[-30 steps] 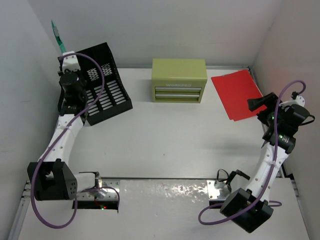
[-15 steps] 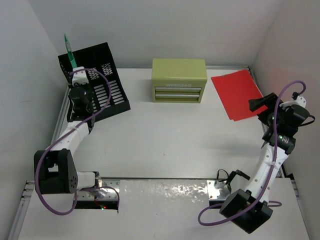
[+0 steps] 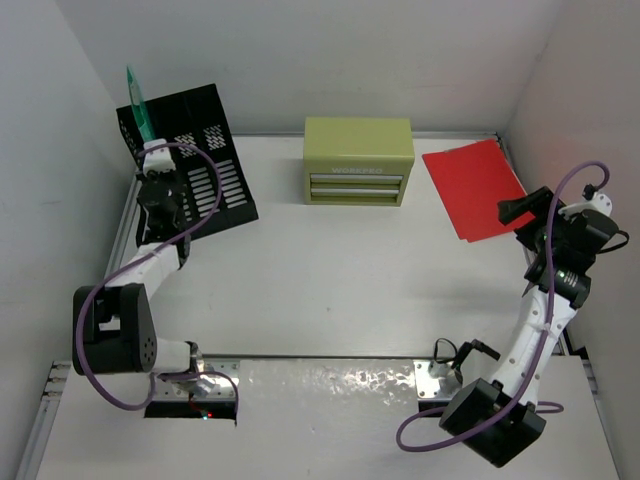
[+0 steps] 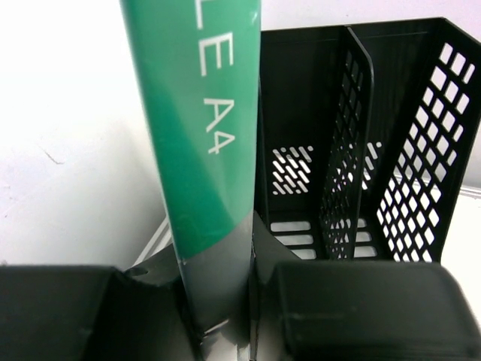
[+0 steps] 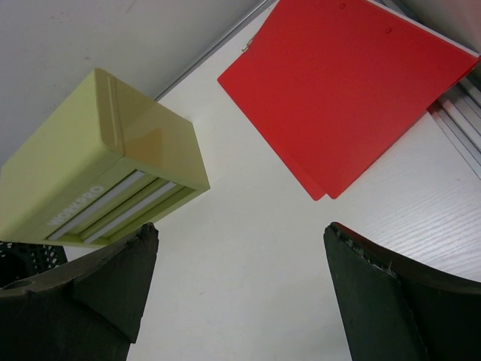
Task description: Organize the desk
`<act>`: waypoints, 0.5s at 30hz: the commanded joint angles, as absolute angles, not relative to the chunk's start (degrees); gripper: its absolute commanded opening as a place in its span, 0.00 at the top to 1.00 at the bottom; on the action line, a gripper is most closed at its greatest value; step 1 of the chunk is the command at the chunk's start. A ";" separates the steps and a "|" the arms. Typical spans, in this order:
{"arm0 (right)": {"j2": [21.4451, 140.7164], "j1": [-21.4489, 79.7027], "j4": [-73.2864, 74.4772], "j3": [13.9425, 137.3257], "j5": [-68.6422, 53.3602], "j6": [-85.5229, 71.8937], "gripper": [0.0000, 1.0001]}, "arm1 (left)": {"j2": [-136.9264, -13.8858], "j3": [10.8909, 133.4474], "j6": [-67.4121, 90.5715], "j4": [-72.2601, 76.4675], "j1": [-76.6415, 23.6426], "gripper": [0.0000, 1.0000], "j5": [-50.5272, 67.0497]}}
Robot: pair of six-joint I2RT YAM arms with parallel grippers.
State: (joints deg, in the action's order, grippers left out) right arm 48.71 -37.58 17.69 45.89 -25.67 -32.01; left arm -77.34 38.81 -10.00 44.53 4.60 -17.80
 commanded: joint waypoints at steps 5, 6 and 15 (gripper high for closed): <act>47.29 -36.74 17.84 47.29 -24.79 -30.59 0.11 | -73.74 42.54 -9.14 44.12 5.71 1.00 -13.97; 47.11 -36.74 18.02 47.37 -24.79 -30.41 0.11 | -73.31 42.71 -10.01 43.69 5.71 1.00 -13.97; 48.69 -18.01 18.63 55.89 -25.77 -27.52 0.20 | -73.48 43.95 -9.49 41.49 5.80 1.00 -13.45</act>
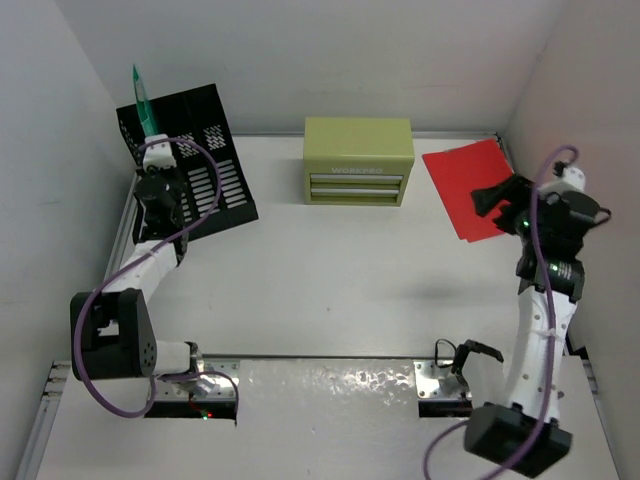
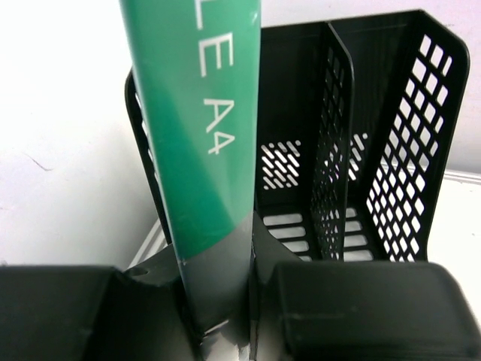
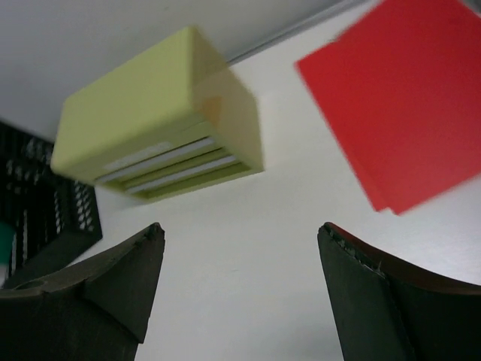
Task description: Organize the desk
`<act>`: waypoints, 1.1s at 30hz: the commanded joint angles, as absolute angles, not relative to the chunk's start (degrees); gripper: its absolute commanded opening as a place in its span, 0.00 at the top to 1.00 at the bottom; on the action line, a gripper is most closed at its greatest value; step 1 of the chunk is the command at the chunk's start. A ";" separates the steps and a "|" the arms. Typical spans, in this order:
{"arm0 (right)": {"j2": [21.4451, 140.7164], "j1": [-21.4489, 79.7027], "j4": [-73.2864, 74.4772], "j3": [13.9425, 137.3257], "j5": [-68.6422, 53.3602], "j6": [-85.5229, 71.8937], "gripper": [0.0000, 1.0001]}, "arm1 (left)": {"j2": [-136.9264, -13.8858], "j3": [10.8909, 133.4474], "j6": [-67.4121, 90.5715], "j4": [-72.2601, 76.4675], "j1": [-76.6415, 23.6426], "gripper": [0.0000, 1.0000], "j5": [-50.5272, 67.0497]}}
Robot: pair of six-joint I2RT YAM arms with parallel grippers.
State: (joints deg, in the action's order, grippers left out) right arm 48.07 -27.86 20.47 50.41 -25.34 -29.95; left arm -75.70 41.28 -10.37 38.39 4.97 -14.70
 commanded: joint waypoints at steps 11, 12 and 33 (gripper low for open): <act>88.30 40.58 21.12 85.41 4.84 -14.33 0.21 | -73.30 47.29 -7.47 36.04 6.94 1.00 -15.21; 94.59 41.74 20.66 90.56 4.57 -14.67 0.22 | -73.21 46.94 -7.47 36.04 7.03 1.00 -14.51; 149.93 46.93 0.97 132.27 13.46 -25.57 0.68 | -74.79 45.35 -6.86 39.02 8.00 1.00 -13.18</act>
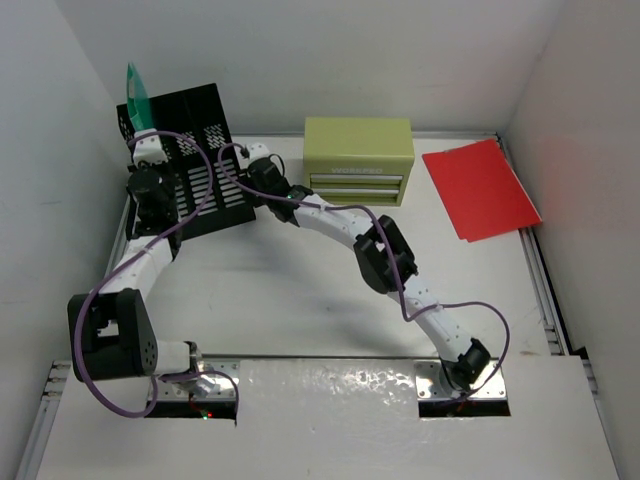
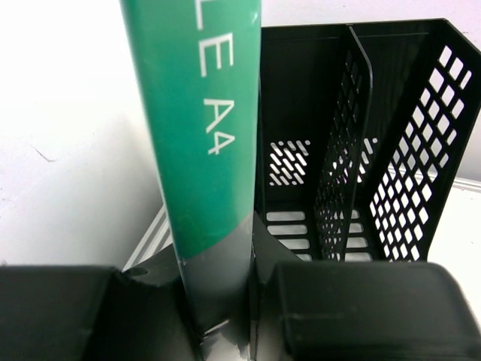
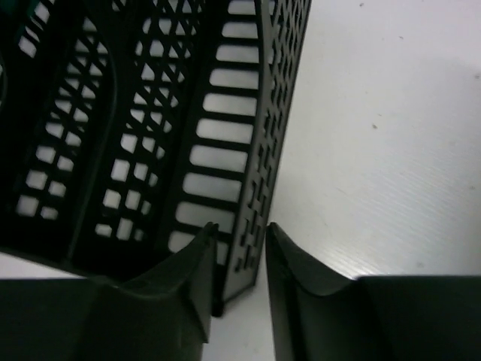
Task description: Organize the desk
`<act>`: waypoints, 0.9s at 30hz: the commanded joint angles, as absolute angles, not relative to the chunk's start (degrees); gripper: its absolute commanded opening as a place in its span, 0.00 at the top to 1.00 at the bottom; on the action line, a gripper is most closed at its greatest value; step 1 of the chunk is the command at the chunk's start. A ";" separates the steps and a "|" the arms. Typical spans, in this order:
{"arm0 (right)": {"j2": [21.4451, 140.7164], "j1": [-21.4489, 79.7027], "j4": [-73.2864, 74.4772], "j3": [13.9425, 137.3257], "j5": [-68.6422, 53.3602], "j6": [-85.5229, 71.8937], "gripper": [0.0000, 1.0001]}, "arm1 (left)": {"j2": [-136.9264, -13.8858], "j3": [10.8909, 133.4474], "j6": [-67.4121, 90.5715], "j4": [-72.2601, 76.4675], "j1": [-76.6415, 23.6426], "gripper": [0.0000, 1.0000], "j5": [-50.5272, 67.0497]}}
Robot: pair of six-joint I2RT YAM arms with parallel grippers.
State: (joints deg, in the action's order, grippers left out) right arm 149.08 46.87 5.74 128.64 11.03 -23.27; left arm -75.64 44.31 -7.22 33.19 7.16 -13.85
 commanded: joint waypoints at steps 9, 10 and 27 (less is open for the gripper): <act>151.26 47.46 5.69 127.27 10.55 -27.16 1.00 | -74.71 45.62 -5.54 40.77 8.52 1.00 -12.83; 150.56 47.46 6.41 125.18 10.55 -26.20 1.00 | -74.71 45.79 -5.54 41.13 8.61 1.00 -12.83; 140.10 48.43 5.10 110.92 5.11 -14.86 1.00 | -70.75 41.31 -8.53 47.90 8.61 1.00 -3.24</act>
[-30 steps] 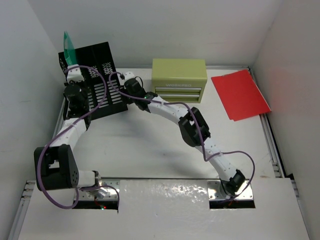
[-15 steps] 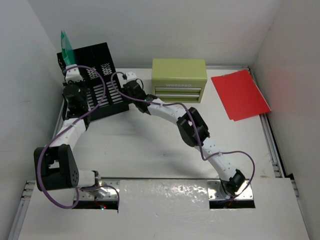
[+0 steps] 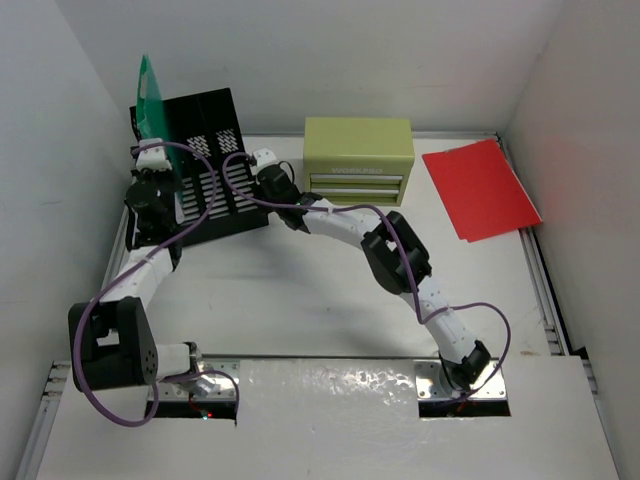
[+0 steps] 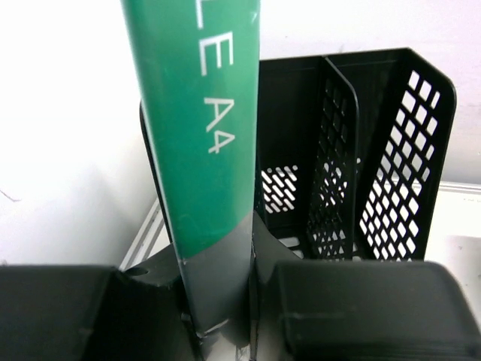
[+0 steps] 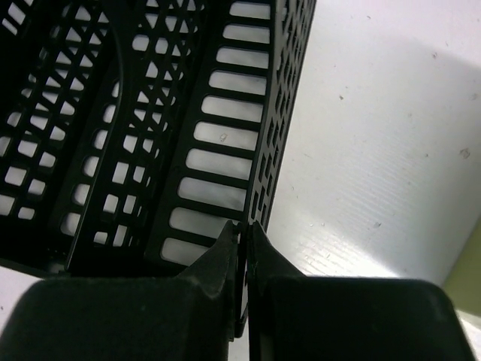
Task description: Organize the desk
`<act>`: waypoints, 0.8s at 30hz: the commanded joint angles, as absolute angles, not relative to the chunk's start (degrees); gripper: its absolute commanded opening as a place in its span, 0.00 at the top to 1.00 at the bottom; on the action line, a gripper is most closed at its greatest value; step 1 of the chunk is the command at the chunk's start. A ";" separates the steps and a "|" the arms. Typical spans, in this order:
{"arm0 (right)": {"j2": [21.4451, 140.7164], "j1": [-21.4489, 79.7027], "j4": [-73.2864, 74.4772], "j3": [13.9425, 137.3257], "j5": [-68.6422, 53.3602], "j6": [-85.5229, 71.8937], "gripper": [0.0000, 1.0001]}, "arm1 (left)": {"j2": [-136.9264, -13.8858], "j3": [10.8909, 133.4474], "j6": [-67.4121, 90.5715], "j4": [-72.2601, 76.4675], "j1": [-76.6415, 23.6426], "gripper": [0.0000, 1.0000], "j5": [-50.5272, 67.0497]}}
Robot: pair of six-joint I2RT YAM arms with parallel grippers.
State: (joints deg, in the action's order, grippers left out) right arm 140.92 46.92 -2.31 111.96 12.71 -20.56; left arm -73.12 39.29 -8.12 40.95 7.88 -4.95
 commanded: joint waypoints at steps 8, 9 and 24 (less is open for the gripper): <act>136.67 48.78 1.85 104.86 0.79 -13.27 1.00 | -75.49 39.11 -8.97 50.54 8.70 1.00 -5.80; 136.50 48.78 1.85 104.51 0.62 -13.18 1.00 | -76.02 38.50 -8.62 50.45 8.79 1.00 -5.89; 136.14 48.78 2.02 104.85 -1.14 -11.25 1.00 | -79.01 33.22 -3.16 43.17 9.84 1.00 -4.05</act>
State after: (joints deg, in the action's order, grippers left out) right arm 137.40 46.85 -4.21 106.30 8.01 -14.96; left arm -78.96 32.71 -3.97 45.74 9.45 -5.26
